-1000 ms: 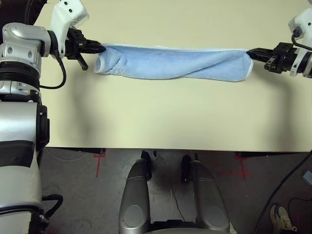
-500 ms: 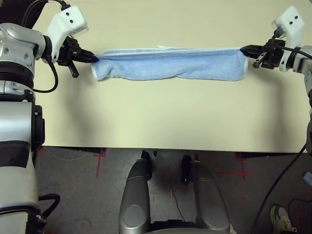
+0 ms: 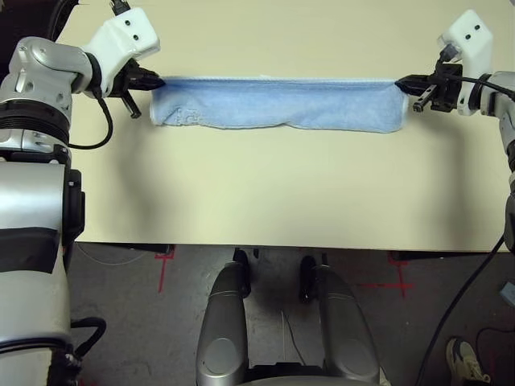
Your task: Fold the towel and set it aside.
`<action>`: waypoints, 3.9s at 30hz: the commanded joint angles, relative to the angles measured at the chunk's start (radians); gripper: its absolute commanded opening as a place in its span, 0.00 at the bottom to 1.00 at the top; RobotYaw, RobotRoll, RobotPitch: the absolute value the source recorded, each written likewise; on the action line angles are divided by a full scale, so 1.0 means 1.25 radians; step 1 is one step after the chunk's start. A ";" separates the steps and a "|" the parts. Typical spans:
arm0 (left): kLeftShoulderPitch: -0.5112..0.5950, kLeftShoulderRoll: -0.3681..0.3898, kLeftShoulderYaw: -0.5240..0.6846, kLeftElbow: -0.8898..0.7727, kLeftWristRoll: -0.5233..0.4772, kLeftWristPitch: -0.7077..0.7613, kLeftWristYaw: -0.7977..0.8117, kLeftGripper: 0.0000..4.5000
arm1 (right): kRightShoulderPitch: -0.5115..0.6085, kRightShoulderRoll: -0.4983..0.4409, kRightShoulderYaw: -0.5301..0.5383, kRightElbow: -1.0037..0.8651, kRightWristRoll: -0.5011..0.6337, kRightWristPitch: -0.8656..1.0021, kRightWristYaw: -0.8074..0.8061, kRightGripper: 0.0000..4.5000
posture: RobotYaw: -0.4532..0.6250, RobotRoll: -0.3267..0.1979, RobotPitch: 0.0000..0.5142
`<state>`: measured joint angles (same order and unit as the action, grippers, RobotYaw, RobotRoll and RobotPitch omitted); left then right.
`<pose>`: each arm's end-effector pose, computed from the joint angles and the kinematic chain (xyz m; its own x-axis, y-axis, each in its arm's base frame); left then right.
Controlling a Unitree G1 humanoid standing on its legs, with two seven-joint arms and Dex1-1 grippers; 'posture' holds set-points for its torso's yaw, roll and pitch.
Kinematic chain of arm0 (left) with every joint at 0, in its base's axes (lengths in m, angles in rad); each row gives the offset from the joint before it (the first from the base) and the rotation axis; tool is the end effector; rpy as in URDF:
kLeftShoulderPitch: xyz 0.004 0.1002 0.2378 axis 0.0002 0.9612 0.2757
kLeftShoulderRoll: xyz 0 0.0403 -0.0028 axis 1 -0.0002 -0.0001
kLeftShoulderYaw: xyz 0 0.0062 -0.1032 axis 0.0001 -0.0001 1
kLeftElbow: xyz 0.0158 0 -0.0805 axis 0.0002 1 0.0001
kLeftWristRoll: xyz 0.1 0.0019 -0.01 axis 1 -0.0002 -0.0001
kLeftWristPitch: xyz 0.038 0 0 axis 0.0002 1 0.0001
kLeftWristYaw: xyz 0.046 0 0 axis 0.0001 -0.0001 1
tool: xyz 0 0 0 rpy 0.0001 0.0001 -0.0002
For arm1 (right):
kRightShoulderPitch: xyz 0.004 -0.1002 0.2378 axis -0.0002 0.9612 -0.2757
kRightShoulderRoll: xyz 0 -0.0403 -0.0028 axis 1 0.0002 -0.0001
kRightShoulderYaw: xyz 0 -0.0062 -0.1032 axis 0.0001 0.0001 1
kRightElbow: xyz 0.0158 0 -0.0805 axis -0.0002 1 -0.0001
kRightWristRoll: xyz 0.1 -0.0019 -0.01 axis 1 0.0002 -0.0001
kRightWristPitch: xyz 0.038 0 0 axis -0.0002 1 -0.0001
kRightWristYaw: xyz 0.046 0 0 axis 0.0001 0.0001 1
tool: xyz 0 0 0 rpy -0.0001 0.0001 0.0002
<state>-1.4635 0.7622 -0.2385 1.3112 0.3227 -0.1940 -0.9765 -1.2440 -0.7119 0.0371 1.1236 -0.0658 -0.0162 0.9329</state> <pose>0.3463 0.2837 0.3142 0.8479 -0.3375 -0.4088 0.5266 0.4466 0.7234 0.3472 -0.2901 0.2669 0.8597 0.4575 -0.2272 -0.5074 0.7137 -0.4829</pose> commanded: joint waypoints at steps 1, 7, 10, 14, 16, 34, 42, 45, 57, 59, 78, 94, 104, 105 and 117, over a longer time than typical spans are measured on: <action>0.012 0.008 -0.009 0.014 0.030 -0.011 0.028 0.01 | 0.005 0.000 0.007 0.020 -0.021 0.011 -0.034 0.00 | 0.45 0.62 0.67; 0.013 -0.002 -0.004 0.018 0.035 -0.026 0.075 0.01 | 0.007 0.013 0.007 0.027 -0.031 0.006 -0.054 0.00 | 0.45 0.62 0.66; 0.013 -0.004 -0.005 0.019 0.037 -0.026 0.080 0.01 | 0.004 0.018 0.005 0.031 -0.035 0.002 -0.083 0.00 | 0.45 0.62 0.66; 0.013 -0.005 -0.005 0.020 0.038 -0.025 0.081 0.01 | -0.004 0.024 0.004 0.040 -0.044 -0.010 -0.114 0.00 | 0.45 0.62 0.66; 0.013 -0.007 -0.004 0.020 0.038 -0.025 0.083 0.01 | -0.007 0.027 0.005 0.044 -0.048 -0.011 -0.121 0.00 | 0.45 0.62 0.66; 0.012 -0.014 0.023 0.010 0.019 -0.035 0.139 0.76 | -0.012 0.042 -0.056 0.036 0.004 -0.099 -0.149 0.77 | 0.45 0.62 0.66; -0.007 -0.026 0.177 -0.024 -0.149 -0.046 -0.067 0.99 | -0.001 0.068 -0.202 -0.014 0.194 -0.074 -0.005 0.99 | 0.46 0.62 0.67; 0.005 -0.034 0.231 -0.057 -0.236 0.041 -0.263 0.99 | 0.022 0.074 -0.245 -0.053 0.263 0.025 0.041 0.99 | 0.46 0.62 0.67; 0.332 -0.074 0.279 -0.479 -0.419 0.198 -0.386 0.99 | 0.265 0.141 -0.387 -0.468 0.535 0.519 -0.124 0.99 | 0.44 0.62 0.67; 0.369 -0.074 0.274 -0.512 -0.423 0.178 -0.374 0.99 | 0.282 0.154 -0.410 -0.510 0.579 0.589 -0.167 0.99 | 0.45 0.62 0.67; 0.369 -0.074 0.223 -0.513 -0.427 0.184 -0.381 0.99 | 0.414 0.076 -0.625 -0.614 0.862 1.038 -0.382 0.99 | 0.44 0.62 0.69; 0.374 -0.077 0.212 -0.541 -0.439 0.208 -0.380 0.99 | 0.472 0.167 -0.678 -0.642 0.932 1.023 -0.536 0.99 | 0.44 0.62 0.70; 0.376 -0.076 0.212 -0.555 -0.441 0.220 -0.378 0.99 | 0.390 0.182 -0.583 -0.509 0.849 0.855 -0.498 0.99 | 0.45 0.62 0.70; 0.376 -0.076 0.211 -0.556 -0.441 0.220 -0.378 0.99 | 0.382 0.181 -0.574 -0.499 0.843 0.846 -0.491 0.99 | 0.45 0.62 0.70; 0.376 -0.074 0.211 -0.562 -0.441 0.218 -0.377 0.99 | 0.376 0.163 -0.573 -0.521 0.866 0.884 -0.510 0.99 | 0.45 0.62 0.67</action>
<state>-1.0080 0.6669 0.0334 0.6322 -0.2173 0.0763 -1.4431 -0.8060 -0.4929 -0.6634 0.4940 1.0042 1.0578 0.3168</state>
